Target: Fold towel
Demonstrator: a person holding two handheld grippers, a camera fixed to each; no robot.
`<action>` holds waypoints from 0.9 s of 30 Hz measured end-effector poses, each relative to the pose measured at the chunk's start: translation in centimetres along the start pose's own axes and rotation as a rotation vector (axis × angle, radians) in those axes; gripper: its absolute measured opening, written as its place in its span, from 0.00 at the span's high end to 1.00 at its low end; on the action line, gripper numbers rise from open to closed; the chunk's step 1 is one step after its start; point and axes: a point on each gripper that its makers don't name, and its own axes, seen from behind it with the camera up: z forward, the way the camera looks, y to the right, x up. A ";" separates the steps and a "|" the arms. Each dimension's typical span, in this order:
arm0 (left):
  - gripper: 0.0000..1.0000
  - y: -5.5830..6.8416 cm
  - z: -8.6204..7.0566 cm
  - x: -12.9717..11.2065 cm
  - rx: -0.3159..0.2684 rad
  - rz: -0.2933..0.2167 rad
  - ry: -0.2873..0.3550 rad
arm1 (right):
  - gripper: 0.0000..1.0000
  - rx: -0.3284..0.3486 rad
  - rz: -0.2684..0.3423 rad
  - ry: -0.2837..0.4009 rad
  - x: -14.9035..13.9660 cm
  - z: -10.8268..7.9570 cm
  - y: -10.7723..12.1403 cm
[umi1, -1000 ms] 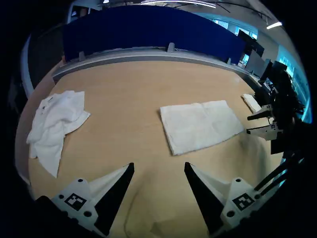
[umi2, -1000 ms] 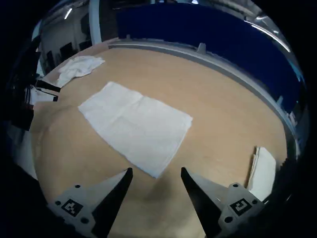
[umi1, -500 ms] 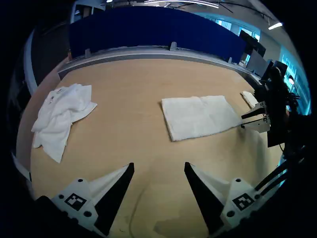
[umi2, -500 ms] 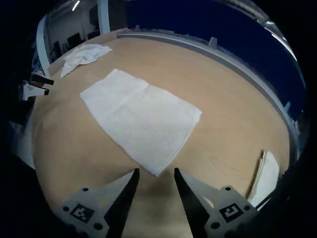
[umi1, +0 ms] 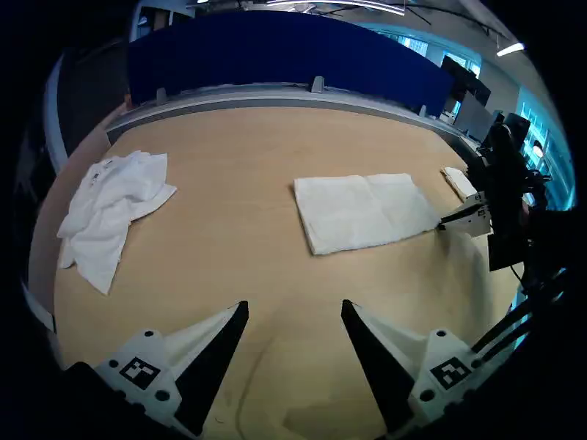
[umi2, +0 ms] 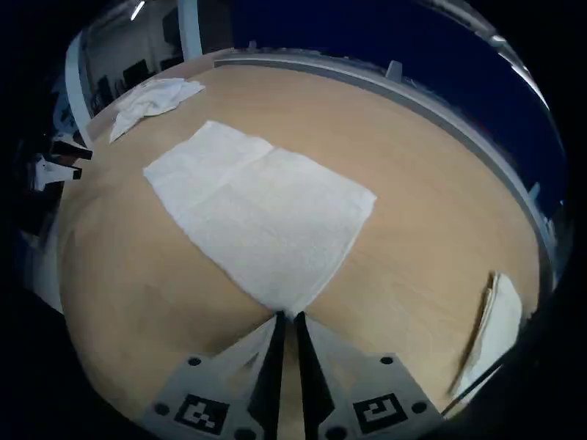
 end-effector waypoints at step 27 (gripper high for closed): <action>0.06 1.0 -1.1 0.5 -0.021 0.011 0.016 | 0.95 -0.012 -0.098 0.142 10.0 -4.8 -1.7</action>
